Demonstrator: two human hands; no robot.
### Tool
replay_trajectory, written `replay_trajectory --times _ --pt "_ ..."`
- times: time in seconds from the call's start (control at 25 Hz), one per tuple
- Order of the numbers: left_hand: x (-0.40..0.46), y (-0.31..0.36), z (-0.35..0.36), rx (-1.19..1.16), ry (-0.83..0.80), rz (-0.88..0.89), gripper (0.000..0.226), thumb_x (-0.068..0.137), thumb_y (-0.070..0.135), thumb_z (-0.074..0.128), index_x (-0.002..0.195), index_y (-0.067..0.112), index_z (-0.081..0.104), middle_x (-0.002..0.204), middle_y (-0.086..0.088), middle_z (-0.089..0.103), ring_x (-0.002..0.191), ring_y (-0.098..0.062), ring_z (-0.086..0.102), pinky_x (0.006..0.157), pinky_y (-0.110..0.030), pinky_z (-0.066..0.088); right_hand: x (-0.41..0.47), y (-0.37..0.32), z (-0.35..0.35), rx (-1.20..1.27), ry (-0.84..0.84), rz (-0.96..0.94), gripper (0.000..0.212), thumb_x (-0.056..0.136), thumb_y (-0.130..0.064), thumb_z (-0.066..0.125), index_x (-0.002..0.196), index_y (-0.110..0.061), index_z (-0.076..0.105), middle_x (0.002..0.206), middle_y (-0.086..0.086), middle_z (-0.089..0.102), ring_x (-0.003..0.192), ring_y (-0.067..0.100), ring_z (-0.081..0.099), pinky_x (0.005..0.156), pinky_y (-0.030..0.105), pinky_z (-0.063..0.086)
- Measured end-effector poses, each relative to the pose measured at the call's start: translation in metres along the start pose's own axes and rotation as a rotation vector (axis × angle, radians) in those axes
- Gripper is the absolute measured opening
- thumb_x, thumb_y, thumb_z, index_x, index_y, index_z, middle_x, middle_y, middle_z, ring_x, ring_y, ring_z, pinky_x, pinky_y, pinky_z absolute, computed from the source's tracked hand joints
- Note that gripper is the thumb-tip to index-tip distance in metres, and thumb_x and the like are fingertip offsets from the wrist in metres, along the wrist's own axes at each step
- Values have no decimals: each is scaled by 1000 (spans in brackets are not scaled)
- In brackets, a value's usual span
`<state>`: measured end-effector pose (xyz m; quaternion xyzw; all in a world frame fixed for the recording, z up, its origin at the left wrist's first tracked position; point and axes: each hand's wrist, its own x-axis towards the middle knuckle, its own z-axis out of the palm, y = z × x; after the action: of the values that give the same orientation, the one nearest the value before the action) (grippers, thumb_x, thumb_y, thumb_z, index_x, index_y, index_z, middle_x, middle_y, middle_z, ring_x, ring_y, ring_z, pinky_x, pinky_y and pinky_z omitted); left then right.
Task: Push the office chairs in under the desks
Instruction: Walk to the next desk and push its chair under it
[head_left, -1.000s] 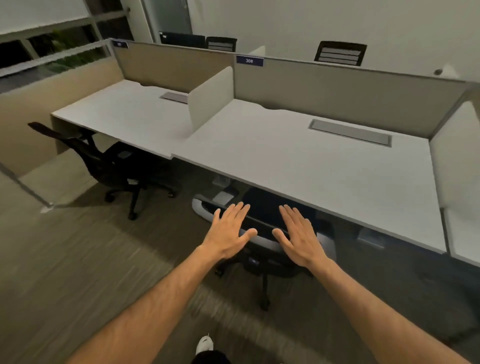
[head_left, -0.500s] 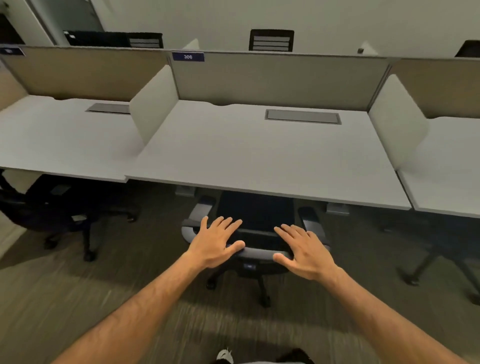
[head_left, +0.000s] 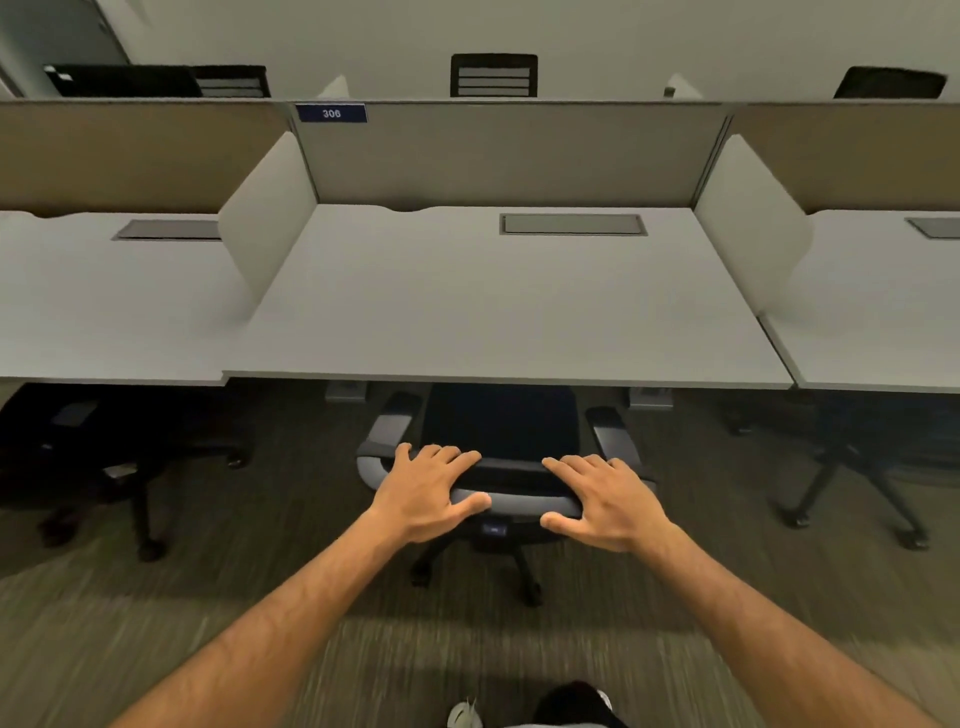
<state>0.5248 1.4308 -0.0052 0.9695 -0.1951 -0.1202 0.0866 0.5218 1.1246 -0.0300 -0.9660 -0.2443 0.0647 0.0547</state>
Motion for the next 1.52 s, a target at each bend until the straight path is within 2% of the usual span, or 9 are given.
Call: replay_trajectory --times 0.28,0.6,1.12,1.52 --pt "-2 -4 -11 37 -6 25 98 81 87 6 158 32 30 160 1 40 147 -20 34 121 -58 21 6 -2 3 -13 17 -2 91 87 -90 21 156 -31 32 147 -3 54 125 20 55 97 42 49" --pt "20 -10 -12 56 29 36 94 85 85 8 156 30 35 155 0 46 142 -21 42 117 -58 26 25 8 -5 -27 40 11 92 86 -90 22 153 -29 39 137 -4 61 116 18 60 91 40 52" --pt "110 -40 -23 30 54 18 87 88 85 15 154 33 37 150 2 52 136 -22 48 115 -56 28 102 60 -27 -18 15 22 94 82 -91 22 152 -32 40 138 -8 60 113 15 58 93 36 49" --pt "171 -49 -37 18 64 -28 90 86 88 14 153 34 40 148 3 54 135 -22 49 114 -55 28 159 103 -42 -2 1 -2 96 79 -94 22 151 -33 41 138 -8 62 115 18 59 91 37 48"
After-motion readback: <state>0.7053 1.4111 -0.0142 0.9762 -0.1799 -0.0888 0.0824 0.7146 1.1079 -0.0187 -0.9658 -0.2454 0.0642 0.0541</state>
